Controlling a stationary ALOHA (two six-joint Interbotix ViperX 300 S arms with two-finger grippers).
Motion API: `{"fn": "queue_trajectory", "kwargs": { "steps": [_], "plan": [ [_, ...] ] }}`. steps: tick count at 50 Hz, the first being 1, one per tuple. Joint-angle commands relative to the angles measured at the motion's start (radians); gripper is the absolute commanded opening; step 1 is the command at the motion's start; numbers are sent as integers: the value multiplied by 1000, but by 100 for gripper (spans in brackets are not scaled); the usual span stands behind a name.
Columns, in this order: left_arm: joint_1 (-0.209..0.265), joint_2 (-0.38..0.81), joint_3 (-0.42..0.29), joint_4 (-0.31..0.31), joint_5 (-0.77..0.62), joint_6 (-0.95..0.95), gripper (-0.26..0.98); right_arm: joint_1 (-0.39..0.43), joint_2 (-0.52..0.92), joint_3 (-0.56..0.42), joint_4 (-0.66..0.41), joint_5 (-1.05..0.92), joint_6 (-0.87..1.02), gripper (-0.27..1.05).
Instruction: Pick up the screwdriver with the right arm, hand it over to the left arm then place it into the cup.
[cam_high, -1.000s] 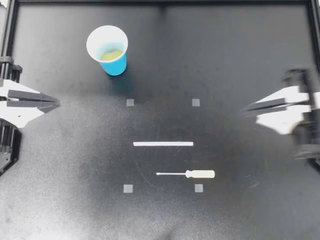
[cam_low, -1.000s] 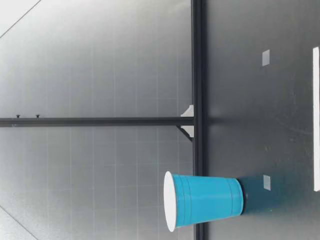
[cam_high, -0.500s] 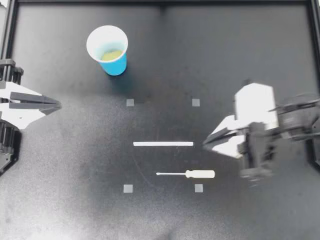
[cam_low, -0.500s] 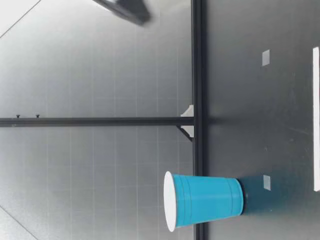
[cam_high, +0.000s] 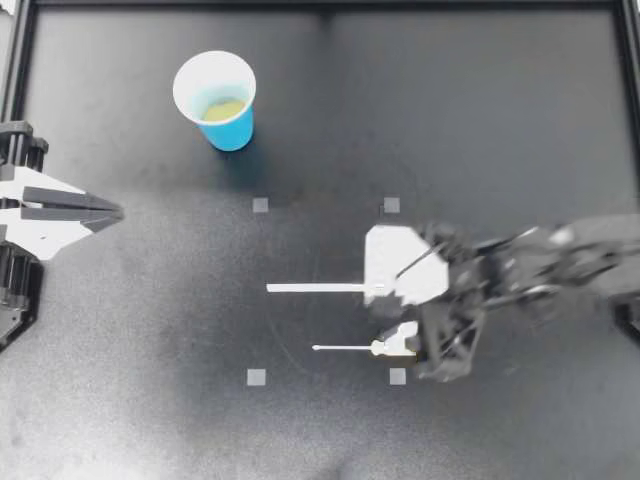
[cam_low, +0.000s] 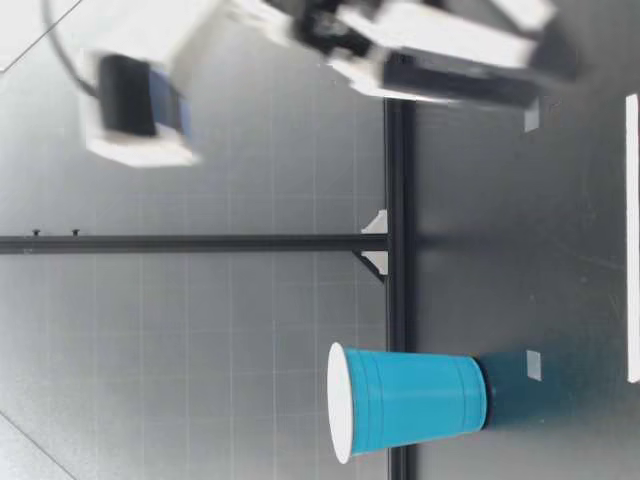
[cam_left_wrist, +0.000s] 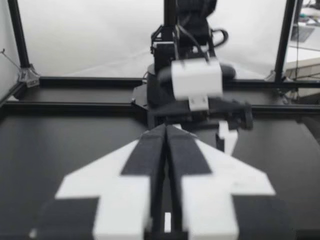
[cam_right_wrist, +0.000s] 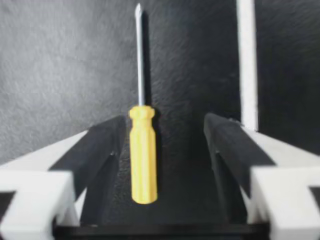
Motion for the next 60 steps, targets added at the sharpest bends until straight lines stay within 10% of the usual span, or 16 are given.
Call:
{"fn": "queue_trajectory", "kwargs": {
  "steps": [1, 47, 60],
  "plan": [
    [2, 3, -12, -3, -9, 0, 14, 17, 20, -32, -2, 6, 0, 62],
    [3, 5, -6, -14, -9, -14, 16, 57, 169, -58, -5, -14, 9, 45],
    [2, 32, -6, -26, -29, -12, 47, 58, 156, -58, -3, 26, 12, 17]
  ]
}}
